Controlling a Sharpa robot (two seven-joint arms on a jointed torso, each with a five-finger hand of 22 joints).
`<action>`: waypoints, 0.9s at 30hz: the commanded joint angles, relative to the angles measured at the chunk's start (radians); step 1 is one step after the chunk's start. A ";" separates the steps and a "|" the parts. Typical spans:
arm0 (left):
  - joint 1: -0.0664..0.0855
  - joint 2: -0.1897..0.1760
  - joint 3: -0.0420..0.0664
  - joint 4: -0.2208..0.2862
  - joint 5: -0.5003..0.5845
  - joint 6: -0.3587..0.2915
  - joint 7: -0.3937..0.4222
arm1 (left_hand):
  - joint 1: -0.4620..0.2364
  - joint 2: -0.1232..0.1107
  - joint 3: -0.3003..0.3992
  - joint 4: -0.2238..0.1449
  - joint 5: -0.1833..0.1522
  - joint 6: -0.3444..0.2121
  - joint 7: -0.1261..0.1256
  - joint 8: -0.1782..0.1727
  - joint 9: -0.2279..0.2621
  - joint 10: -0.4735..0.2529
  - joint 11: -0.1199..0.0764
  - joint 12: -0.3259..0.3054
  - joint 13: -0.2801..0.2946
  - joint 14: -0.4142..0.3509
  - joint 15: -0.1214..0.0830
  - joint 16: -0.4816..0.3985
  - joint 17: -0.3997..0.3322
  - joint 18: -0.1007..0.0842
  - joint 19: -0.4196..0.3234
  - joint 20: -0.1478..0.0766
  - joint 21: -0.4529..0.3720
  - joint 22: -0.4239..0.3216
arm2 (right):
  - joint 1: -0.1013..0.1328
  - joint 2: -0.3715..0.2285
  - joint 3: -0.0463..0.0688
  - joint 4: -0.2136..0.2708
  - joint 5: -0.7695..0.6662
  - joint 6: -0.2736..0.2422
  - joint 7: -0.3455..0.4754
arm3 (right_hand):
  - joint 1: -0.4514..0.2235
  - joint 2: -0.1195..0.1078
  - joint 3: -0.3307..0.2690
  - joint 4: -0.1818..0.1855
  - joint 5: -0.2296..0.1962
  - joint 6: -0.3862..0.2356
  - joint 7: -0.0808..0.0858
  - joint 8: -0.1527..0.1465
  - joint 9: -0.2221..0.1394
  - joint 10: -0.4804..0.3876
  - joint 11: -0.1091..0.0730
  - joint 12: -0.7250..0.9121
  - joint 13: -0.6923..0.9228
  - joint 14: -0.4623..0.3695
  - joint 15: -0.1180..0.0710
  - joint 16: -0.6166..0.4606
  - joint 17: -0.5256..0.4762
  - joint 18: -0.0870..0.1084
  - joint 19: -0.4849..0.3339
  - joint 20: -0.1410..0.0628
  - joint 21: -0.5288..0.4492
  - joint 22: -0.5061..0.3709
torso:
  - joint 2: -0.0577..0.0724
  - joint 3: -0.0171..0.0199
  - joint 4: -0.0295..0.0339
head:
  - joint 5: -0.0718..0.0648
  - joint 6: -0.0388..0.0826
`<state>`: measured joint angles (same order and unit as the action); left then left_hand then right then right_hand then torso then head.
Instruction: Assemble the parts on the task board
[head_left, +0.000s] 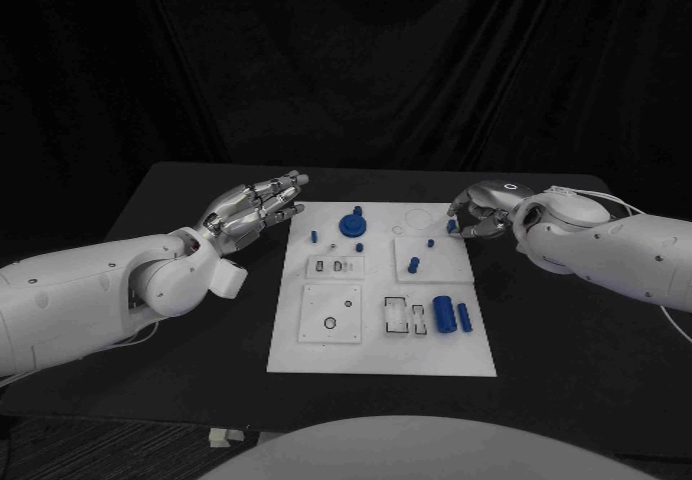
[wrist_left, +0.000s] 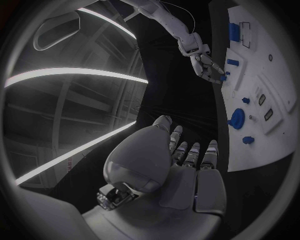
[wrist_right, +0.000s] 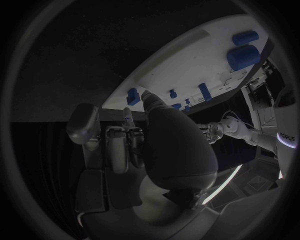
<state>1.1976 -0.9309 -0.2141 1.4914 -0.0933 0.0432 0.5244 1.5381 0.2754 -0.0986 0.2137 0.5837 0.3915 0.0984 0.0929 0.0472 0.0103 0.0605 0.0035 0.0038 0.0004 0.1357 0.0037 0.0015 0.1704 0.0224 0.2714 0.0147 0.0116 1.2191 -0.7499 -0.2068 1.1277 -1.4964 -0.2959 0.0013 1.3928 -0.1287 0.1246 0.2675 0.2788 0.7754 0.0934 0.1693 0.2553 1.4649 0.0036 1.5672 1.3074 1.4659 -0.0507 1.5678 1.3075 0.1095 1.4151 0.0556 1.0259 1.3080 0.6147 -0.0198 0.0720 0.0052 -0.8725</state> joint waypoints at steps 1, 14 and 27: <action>-0.002 0.000 0.001 0.002 0.000 0.012 0.014 | 0.009 -0.003 0.008 0.000 0.005 -0.001 0.005 0.003 0.000 -0.001 0.009 0.004 0.001 0.000 0.009 -0.003 -0.001 0.009 0.000 0.009 0.005 0.001 | -0.005 0.003 0.000 -0.007 -0.001 0.014 -0.020 | 0.011 0.001 0.003 -0.005 0.022 0.007 0.002 0.004 0.002 0.106 0.002 0.004 0.263 0.105 -0.003 0.003 0.263 -0.015 0.007 0.000 -0.005 0.137 | 0.000 -0.0001 -0.0002 | 0.000 0.000; -0.003 0.000 0.001 0.001 0.000 0.016 0.011 | 0.010 -0.003 0.010 -0.001 0.006 -0.001 0.005 0.004 0.000 -0.001 0.009 0.005 0.001 0.001 0.009 -0.002 -0.001 0.009 0.000 0.009 0.005 0.001 | -0.010 0.021 0.000 -0.030 -0.001 0.013 -0.015 | 0.018 0.011 0.009 -0.016 0.077 0.030 0.004 0.019 0.009 0.106 0.003 0.004 0.263 0.105 -0.002 0.003 0.263 -0.015 0.006 0.001 -0.010 0.137 | 0.000 0.0000 0.0006 | 0.000 0.000; -0.003 0.001 0.001 0.000 0.000 0.017 0.010 | 0.010 -0.003 0.010 -0.001 0.006 -0.001 0.005 0.004 0.000 -0.001 0.009 0.005 0.001 0.001 0.009 -0.002 -0.001 0.009 0.000 0.009 0.005 0.001 | -0.011 0.032 0.000 -0.044 -0.001 0.001 -0.010 | 0.010 0.024 0.011 -0.023 0.089 0.099 -0.003 0.063 0.041 0.106 -0.002 0.004 0.263 0.105 -0.005 0.003 0.263 -0.013 0.005 -0.001 -0.019 0.135 | 0.001 0.0004 0.0008 | -0.001 0.000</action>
<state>1.1961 -0.9309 -0.2141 1.4907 -0.0933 0.0481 0.5231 1.5381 0.2754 -0.0916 0.2124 0.5837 0.3914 0.0984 0.0929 0.0471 0.0103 0.0605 0.0035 0.0037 0.0004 0.1357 0.0037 0.0020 0.1704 0.0224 0.2714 0.0147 0.0116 1.2112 -0.7189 -0.2067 1.0854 -1.4962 -0.2885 0.0010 1.4047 -0.1181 0.1352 0.2508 0.3640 0.8680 0.0909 0.2273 0.2927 1.4649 0.0037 1.5673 1.3073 1.4659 -0.0508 1.5678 1.3074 0.1094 1.4151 0.0556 1.0097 1.3076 0.6148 -0.0195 0.0722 0.0059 -0.8725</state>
